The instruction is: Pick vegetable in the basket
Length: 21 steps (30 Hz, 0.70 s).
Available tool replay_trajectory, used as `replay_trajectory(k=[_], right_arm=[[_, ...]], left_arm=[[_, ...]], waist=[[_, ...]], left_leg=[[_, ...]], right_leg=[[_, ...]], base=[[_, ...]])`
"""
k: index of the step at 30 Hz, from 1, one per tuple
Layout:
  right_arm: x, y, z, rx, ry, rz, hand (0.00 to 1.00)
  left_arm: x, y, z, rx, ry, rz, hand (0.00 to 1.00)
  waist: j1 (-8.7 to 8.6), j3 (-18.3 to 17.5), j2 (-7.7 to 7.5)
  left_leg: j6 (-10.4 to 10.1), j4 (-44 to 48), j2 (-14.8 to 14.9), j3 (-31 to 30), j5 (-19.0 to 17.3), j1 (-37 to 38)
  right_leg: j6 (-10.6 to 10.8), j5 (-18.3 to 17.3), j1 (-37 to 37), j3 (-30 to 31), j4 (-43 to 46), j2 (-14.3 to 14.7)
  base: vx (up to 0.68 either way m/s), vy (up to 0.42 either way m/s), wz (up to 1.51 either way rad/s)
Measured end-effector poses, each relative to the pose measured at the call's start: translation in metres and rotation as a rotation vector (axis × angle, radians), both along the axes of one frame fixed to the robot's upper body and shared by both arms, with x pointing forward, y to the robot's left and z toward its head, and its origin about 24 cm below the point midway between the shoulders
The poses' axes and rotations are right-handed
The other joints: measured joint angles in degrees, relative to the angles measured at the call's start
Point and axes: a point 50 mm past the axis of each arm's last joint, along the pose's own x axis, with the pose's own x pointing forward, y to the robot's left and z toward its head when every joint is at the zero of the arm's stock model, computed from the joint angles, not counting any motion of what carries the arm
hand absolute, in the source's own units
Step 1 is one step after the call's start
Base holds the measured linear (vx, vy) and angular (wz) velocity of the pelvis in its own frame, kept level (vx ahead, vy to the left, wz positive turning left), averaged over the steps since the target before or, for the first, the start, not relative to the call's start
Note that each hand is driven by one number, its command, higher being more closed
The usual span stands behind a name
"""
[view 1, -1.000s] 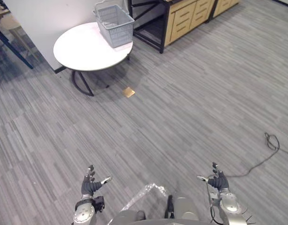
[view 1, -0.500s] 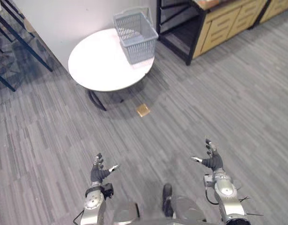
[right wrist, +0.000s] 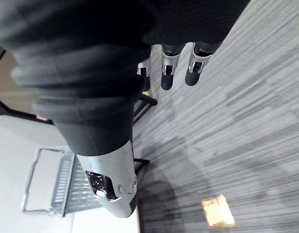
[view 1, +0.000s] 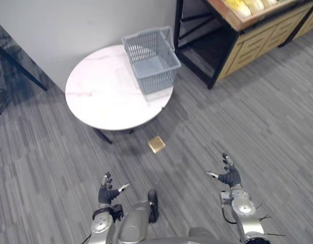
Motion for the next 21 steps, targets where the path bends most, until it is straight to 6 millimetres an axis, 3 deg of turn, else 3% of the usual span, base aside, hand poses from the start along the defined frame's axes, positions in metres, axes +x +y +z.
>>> replay_trajectory(k=[2, 4, 5, 6, 7, 8, 9, 10, 11, 12, 14, 17, 20, 21], right_arm=[[0.006, 0.007, 0.01, -0.016, -0.048, 0.035, 0.0], [0.011, 0.009, 0.017, -0.027, -0.083, 0.052, 0.0], [0.015, 0.01, 0.023, -0.037, -0.106, 0.062, 0.0], [0.017, 0.012, 0.026, -0.05, -0.12, 0.078, 0.0], [0.017, 0.013, 0.028, -0.059, -0.127, 0.087, 0.0], [0.019, 0.013, 0.032, -0.084, -0.141, 0.11, 0.0], [0.023, 0.012, 0.037, -0.11, -0.158, 0.13, 0.0], [0.027, 0.014, 0.046, -0.125, -0.198, 0.144, 0.0], [0.03, 0.015, 0.052, -0.147, -0.222, 0.157, 0.0], [0.032, 0.015, 0.054, -0.158, -0.228, 0.166, 0.0], [0.039, 0.021, 0.065, -0.178, -0.281, 0.186, 0.0], [0.054, 0.028, 0.09, -0.251, -0.393, 0.215, 0.0], [0.059, 0.027, 0.094, -0.327, -0.404, 0.244, 0.0], [0.062, 0.026, 0.095, -0.371, -0.401, 0.259, 0.0]], left_arm=[[0.002, -0.002, 0.0, 0.004, -0.002, -0.018, 0.0], [0.005, -0.003, 0.0, 0.008, 0.003, -0.038, 0.0], [0.004, -0.003, -0.002, 0.006, 0.01, -0.04, 0.0], [0.002, -0.002, -0.004, 0.01, 0.023, -0.038, 0.0], [-0.001, 0.0, -0.005, 0.014, 0.033, -0.036, 0.0], [-0.005, -0.002, -0.01, 0.01, 0.058, -0.038, 0.0], [-0.006, -0.006, -0.014, -0.001, 0.081, -0.049, 0.0], [-0.007, -0.008, -0.015, -0.001, 0.084, -0.053, 0.0], [-0.007, -0.009, -0.016, -0.006, 0.088, -0.048, 0.0], [-0.009, -0.01, -0.018, -0.01, 0.095, -0.043, 0.0], [-0.018, -0.009, -0.021, -0.015, 0.12, -0.028, 0.0], [-0.026, -0.007, -0.024, -0.016, 0.142, -0.02, 0.0], [-0.031, -0.007, -0.026, -0.016, 0.157, -0.014, 0.0], [-0.032, -0.007, -0.026, -0.018, 0.16, -0.014, 0.0]], waist=[[-1.04, 0.04, 0.32], [-1.88, 0.41, 0.97], [-2.27, 0.54, 1.22], [-2.25, 0.05, 0.14], [-2.14, -0.38, -0.62], [-2.32, -0.81, -0.15], [-1.93, -0.96, 1.93], [-1.94, -1.13, 2.9], [-1.99, -0.58, 3.79], [-1.84, -0.31, 4.15], [0.57, -0.2, 4.19], [1.21, -0.48, 4.41], [1.84, -0.64, 4.74], [1.79, -0.65, 5.0]], left_leg=[[-0.02, -3.26, 1.0, -1.91, 0.0, 4.87], [-0.81, -3.46, 2.57, -3.35, -0.78, 7.64], [-2.36, -3.44, 3.76, -4.52, -2.05, 9.61], [-4.75, -3.33, 3.86, -5.54, -3.79, 11.49], [-5.66, -3.03, 3.69, -6.02, -5.2, 12.44], [-6.98, -1.26, 4.59, -8.13, -8.34, 14.02], [-7.7, 1.53, 6.94, -9.36, -8.14, 13.66], [-10.82, 9.06, 8.42, -10.91, -6.14, 9.97], [-12.86, 20.7, 9.89, -11.65, -1.74, 5.57], [-13.6, 26.82, 10.91, -11.34, 1.0, 3.41], [-11.39, 37.82, 14.93, -4.33, -0.18, -1.57], [-9.02, 29.97, 14.9, -0.1, -1.63, -7.59], [-9.43, 16.92, 13.93, 0.67, -1.27, -8.83], [-11.24, 9.04, 13.43, 0.56, 1.16, -7.86]], right_leg=[[-2.19, -1.44, -6.16, -3.25, -8.76, 0.47], [-1.98, 0.09, -9.89, -2.36, -21.66, 3.01], [-1.13, 4.74, -10.73, -0.57, -33.0, 5.17], [-0.85, 11.36, -10.49, 2.25, -44.54, 5.84], [-0.29, 14.42, -10.56, 3.62, -47.77, 5.84], [-2.73, 23.5, -10.25, 4.74, -45.43, 6.32], [-4.33, 20.53, -10.46, 3.42, -41.91, 8.02], [-6.19, 17.7, -10.21, 0.87, -38.81, 8.1], [-7.2, 14.99, -6.69, -1.76, -38.77, 8.35], [-7.53, 14.3, -3.87, -2.54, -40.13, 8.79], [-8.4, 13.55, 5.06, -3.55, -46.04, 10.11], [-8.43, 13.2, 9.18, -4.33, -50.35, 9.99], [-8.15, 13.23, 10.12, -4.38, -51.05, 9.61], [-7.68, 13.0, 10.35, -4.39, -51.02, 9.61]], base=[[0.6, -0.076, 0.52], [0.54, -0.143, 0.62], [0.55, -0.197, 0.64], [0.55, -0.224, 0.63], [0.58, -0.288, 0.76], [0.58, -0.302, 0.61], [0.77, -0.421, 0.78], [0.82, -0.458, 0.85], [0.68, -0.396, 0.92], [0.54, -0.301, 0.72], [0.37, -0.197, 0.22], [0.27, -0.117, 0.11], [0.22, 0.012, -0.03], [0.19, 0.099, -0.01]])
